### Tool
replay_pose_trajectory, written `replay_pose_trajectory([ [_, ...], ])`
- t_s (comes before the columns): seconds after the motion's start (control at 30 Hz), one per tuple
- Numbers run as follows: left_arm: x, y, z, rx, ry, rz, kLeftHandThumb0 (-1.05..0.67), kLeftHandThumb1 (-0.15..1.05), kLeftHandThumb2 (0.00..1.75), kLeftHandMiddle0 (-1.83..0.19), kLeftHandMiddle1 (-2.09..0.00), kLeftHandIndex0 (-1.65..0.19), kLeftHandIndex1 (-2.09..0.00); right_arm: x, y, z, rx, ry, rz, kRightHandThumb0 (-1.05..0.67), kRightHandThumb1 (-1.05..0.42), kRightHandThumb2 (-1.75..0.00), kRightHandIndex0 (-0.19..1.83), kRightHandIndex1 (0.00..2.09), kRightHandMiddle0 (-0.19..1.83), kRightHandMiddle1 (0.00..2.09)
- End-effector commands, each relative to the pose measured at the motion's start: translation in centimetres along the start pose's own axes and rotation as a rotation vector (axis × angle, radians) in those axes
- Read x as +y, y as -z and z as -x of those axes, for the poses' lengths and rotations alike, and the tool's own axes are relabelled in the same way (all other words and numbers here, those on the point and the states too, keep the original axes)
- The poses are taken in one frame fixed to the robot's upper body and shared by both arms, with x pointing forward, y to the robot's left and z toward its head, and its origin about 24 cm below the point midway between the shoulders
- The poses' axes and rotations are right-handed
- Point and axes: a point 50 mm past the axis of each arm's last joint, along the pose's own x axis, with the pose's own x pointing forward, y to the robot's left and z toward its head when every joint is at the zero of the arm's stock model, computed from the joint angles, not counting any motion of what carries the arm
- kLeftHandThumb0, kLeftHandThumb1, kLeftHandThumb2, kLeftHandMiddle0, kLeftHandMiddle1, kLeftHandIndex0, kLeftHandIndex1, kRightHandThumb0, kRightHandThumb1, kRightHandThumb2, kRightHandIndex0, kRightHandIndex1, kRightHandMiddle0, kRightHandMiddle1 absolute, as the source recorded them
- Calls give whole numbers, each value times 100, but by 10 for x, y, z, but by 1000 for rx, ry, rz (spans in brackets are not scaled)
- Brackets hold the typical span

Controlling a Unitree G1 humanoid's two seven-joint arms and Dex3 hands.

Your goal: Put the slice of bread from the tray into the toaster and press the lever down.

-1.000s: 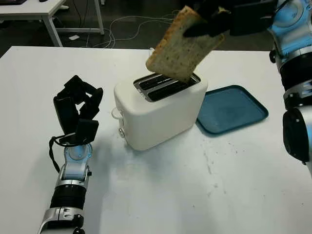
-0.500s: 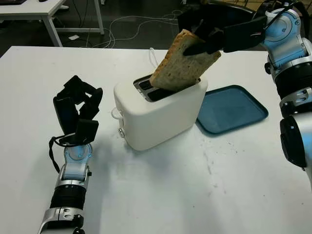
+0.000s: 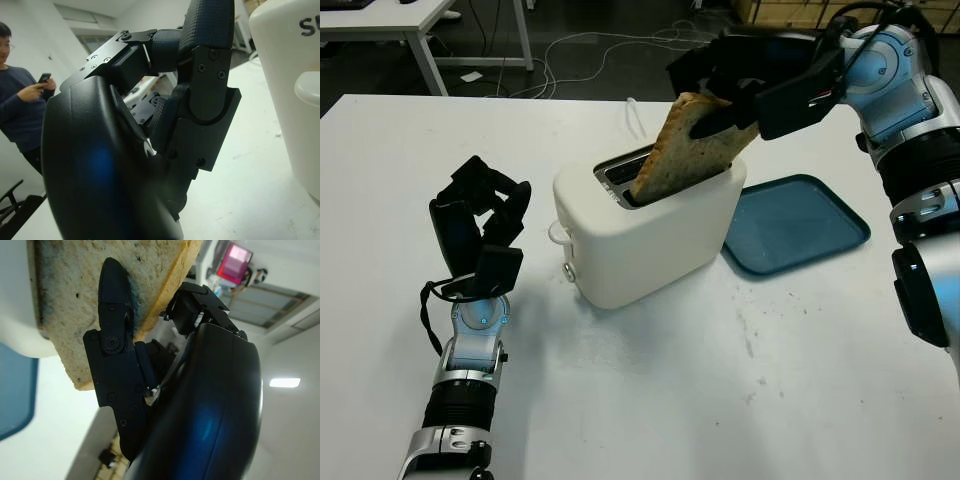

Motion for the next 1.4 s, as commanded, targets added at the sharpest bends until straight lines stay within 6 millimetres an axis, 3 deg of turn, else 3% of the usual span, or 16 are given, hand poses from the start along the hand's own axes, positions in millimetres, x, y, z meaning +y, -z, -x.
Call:
replay_pose_trajectory([
  [0.0, 1, 1, 3, 7, -8, 1, -95, 92, 30, -112, -165, -91, -148, -7, -12, -5, -37, 8, 63, -41, -92, -38, 110, 175, 84, 175],
  [0.27, 1, 1, 4, 5, -10, 1, -95, 92, 29, -112, -165, -91, -147, 4, -27, -20, -112, -28, 128, -43, -92, -33, 113, 175, 90, 175],
  [0.37, 1, 1, 4, 5, -10, 9, -95, 92, 29, -112, -164, -91, -146, 7, -29, -22, -117, -51, 127, -55, -92, -24, 112, 175, 88, 175],
  [0.43, 1, 1, 4, 7, -10, 6, -95, 92, 30, -112, -164, -92, -146, 8, -30, -23, -109, -96, 140, -75, -92, -17, 96, 163, 79, 150],
  [0.47, 1, 1, 4, 6, -10, 6, -95, 92, 30, -112, -164, -92, -146, 9, -30, -23, -109, -125, 149, -81, -92, -16, 84, 145, 72, 128],
  [0.5, 1, 1, 5, 7, -11, 5, -95, 92, 30, -112, -164, -92, -146, 10, -31, -23, -107, -159, 159, -88, -92, -15, 68, 113, 70, 85],
  [0.57, 1, 1, 5, 7, -11, 3, -95, 92, 30, -112, -164, -92, -146, 12, -31, -23, -102, -203, 174, -95, -92, -13, 46, 68, 66, 31],
  [0.6, 1, 1, 5, 7, -11, 2, -95, 92, 30, -112, -164, -92, -146, 12, -31, -23, -101, -212, 179, -97, -92, -11, 35, 54, 61, 15],
  [0.67, 1, 1, 5, 8, -8, 8, -95, 92, 30, -112, -164, -92, -146, 11, -31, -21, -101, -202, 184, -97, -92, -9, 20, 53, 54, 5],
  [0.77, 0, 1, 5, 11, -10, 7, -96, 92, 30, -112, -164, -92, -146, 5, -28, -16, -95, -153, 161, -95, -92, -4, 5, 65, 49, 1],
  [1.0, 0, 1, 5, 10, -6, 8, -95, 92, 30, -113, -164, -92, -146, -8, -21, -1, -89, -6, 97, -93, -89, 0, 6, 71, 46, 1],
  [1.2, 0, 1, 4, 8, 0, 2, -95, 92, 31, -113, -164, -92, -147, -9, -5, 21, -128, 377, -67, -72, -92, -3, 38, 82, 69, 10],
  [1.27, 0, 1, 4, 7, 0, 2, -95, 92, 30, -113, -164, -92, -147, 0, 4, 26, -133, 529, -162, -60, -92, -7, 64, 96, 85, 19],
  [1.33, -1, 1, 3, 5, 1, 3, -95, 92, 30, -113, -164, -92, -147, 17, 15, 32, -120, 628, -267, -51, -92, -18, 70, 117, 88, 32],
  [1.37, -1, 0, 3, 5, 3, 7, -95, 92, 30, -113, -163, -92, -147, 28, 19, 34, -104, 661, -316, -47, -92, -25, 70, 131, 82, 53],
])
